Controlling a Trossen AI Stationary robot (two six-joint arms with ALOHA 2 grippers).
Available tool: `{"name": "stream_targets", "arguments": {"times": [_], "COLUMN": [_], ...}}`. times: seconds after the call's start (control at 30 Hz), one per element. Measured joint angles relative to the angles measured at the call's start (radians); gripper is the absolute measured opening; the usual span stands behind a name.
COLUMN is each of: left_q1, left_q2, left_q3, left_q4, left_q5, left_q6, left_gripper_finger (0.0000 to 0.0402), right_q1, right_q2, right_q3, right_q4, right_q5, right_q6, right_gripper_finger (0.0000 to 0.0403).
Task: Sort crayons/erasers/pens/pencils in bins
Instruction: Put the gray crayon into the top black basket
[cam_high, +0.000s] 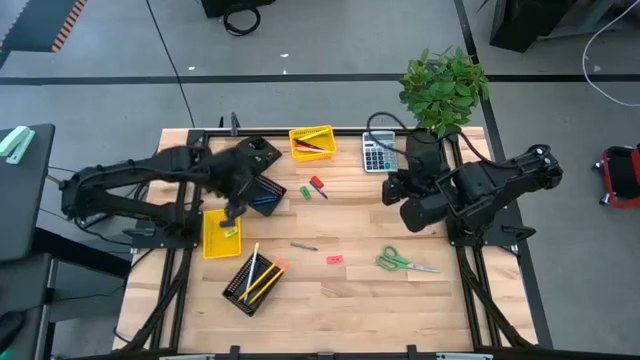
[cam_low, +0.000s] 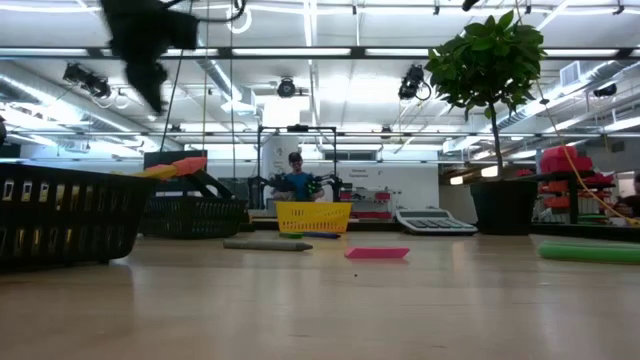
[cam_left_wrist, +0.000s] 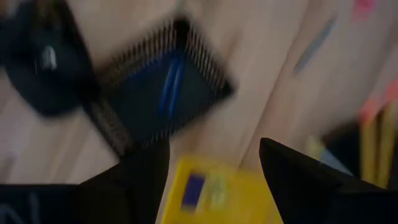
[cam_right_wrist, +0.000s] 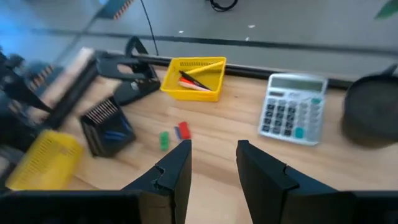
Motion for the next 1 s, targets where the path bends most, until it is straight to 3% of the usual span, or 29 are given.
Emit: {"name": "stream_targets", "arguments": {"times": [0.13, 0.37, 0.6, 0.77, 1.0], "left_q1": [0.052, 0.085, 0.081, 0.081, 0.044], "left_q2": [0.011, 0.037, 0.02, 0.007, -0.047], "left_q3": [0.063, 0.099, 0.124, 0.146, 0.152], "left_q4": [0.16, 0.335, 0.269, 0.238, 0.203], "left_q5": [0.085, 0.107, 0.11, 0.11, 0.11], "left_q6": [-0.026, -0.085, -0.14, -0.235, -0.402], "left_gripper_finger": [0.0245, 0.023, 0.0217, 0.0206, 0.0184], "right_q1": [-0.028, -0.136, -0.234, -0.297, -0.326], "right_q2": [0.022, 0.141, 0.289, 0.388, 0.459], "right_q3": [0.0, 0.0, 0.0, 0.0, 0.0], "right_q4": [0.117, 0.342, 0.38, 0.48, 0.579], "right_q5": [-0.001, -0.247, -0.319, -0.589, -0.751], "right_q6": [0.072, -0.271, -0.434, -0.661, -0.927], "right_gripper_finger": [0.0133, 0.0133, 0.0134, 0.0134, 0.0134]}}
